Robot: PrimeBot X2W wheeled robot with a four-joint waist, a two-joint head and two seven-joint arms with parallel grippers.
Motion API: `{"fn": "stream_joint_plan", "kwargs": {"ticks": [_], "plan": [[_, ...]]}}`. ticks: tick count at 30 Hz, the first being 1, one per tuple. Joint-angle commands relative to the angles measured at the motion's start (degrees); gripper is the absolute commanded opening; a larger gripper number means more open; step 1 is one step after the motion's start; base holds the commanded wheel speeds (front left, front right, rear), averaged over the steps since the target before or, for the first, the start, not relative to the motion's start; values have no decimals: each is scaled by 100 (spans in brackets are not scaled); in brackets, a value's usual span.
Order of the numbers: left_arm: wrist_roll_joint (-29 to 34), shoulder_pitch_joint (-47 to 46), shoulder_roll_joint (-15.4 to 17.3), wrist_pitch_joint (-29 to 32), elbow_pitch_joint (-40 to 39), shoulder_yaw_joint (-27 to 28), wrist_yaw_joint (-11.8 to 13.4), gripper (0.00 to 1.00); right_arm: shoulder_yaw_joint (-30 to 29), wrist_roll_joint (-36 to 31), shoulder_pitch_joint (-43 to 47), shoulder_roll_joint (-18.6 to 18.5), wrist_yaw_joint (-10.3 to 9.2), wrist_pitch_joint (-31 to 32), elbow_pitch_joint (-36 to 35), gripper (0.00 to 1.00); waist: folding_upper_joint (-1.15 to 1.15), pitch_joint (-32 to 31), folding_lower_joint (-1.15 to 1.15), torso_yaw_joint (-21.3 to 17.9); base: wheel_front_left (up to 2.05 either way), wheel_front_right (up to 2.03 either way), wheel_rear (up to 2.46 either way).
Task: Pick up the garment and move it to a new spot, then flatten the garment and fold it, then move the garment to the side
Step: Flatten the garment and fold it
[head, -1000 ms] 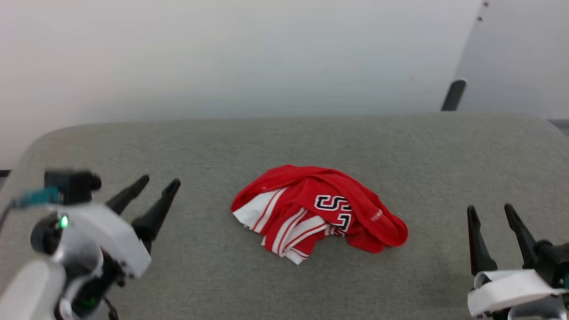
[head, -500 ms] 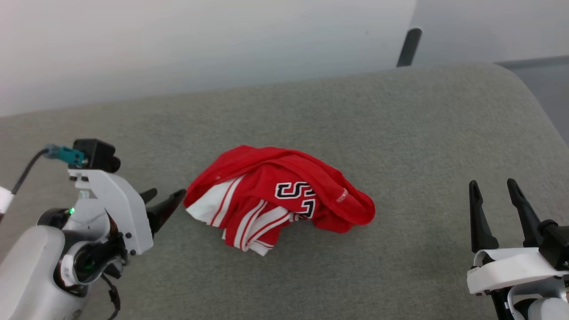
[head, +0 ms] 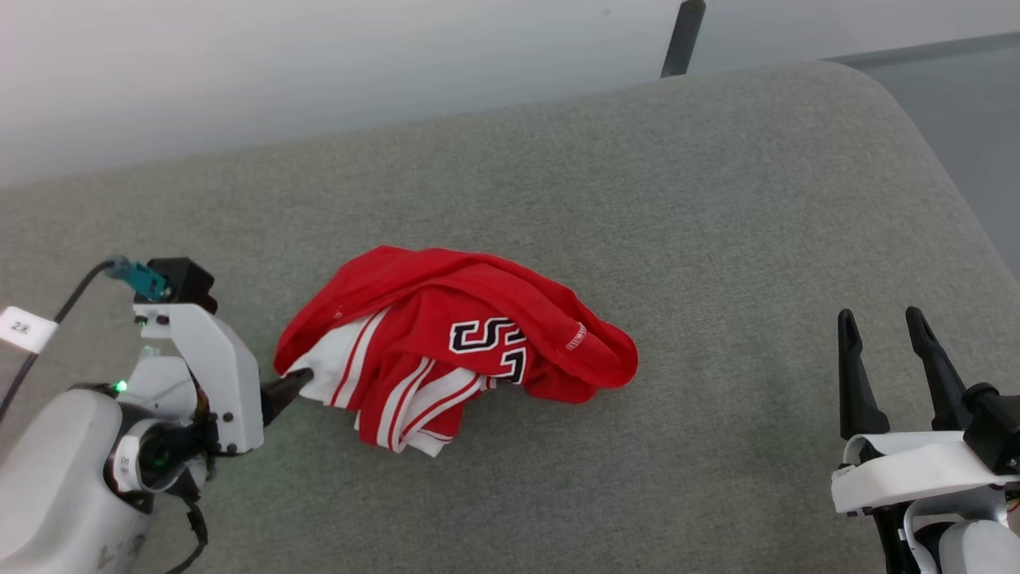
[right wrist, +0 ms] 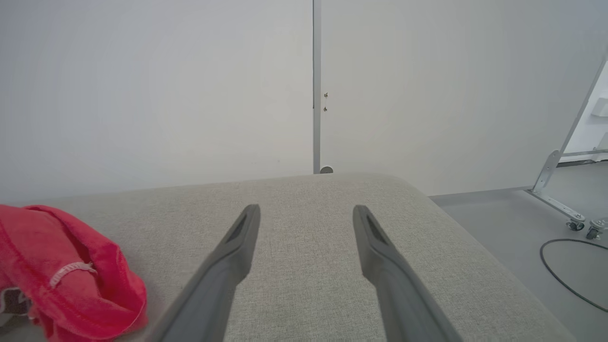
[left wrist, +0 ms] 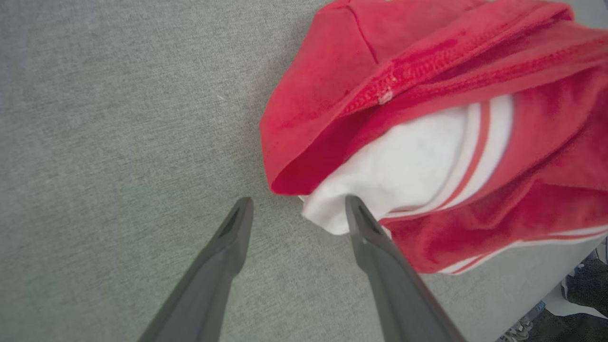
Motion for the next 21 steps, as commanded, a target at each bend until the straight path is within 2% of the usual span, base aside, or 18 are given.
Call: {"fn": "stream_joint_plan", "kwargs": {"ticks": [1, 6, 7, 8, 9, 10, 11, 16, 21], "plan": [[44, -83, -17, 12, 59, -18, -17, 100, -12, 11, -62, 10, 0, -45, 13, 100, 0, 40, 0, -45, 0, 0, 0], [16, -144, -88, 52, 279, -81, -45, 100, -50, 5, -74, 28, 0, -69, 33, 100, 0, 73, 0, -60, 0, 0, 0], [-18, -160, -123, 60, 319, -79, -40, 91, -62, 3, -80, 29, 0, -71, 37, 100, 0, 80, 0, -56, 0, 0, 0], [-26, -167, -143, 75, 351, -85, -38, 76, -70, -2, -84, 31, 0, -75, 39, 100, 0, 84, 0, -49, 0, 0, 0], [-69, -168, -166, 78, 380, -84, -50, 46, -76, -6, -90, 35, 0, -81, 42, 100, 0, 86, 0, -41, 0, 0, 0], [-88, -180, -190, 68, 396, -86, -77, 25, -86, -12, -96, 36, 1, -85, 43, 100, 0, 86, 0, -30, 0, 0, 0], [-128, -193, -231, 31, 417, -65, -104, 0, -93, -13, -104, 39, 0, -86, 42, 100, 0, 85, 0, -19, 0, 0, 0], [-267, -280, -331, 11, 498, -3, -139, 0, -130, -40, -105, 43, 0, -91, 18, 100, 0, 68, 0, 49, 0, 0, 0], [-319, -317, -267, 25, 454, 70, -74, 0, -150, -68, -79, 44, 0, -83, -1, 100, 0, 49, 0, 108, 0, 0, 0]]}}
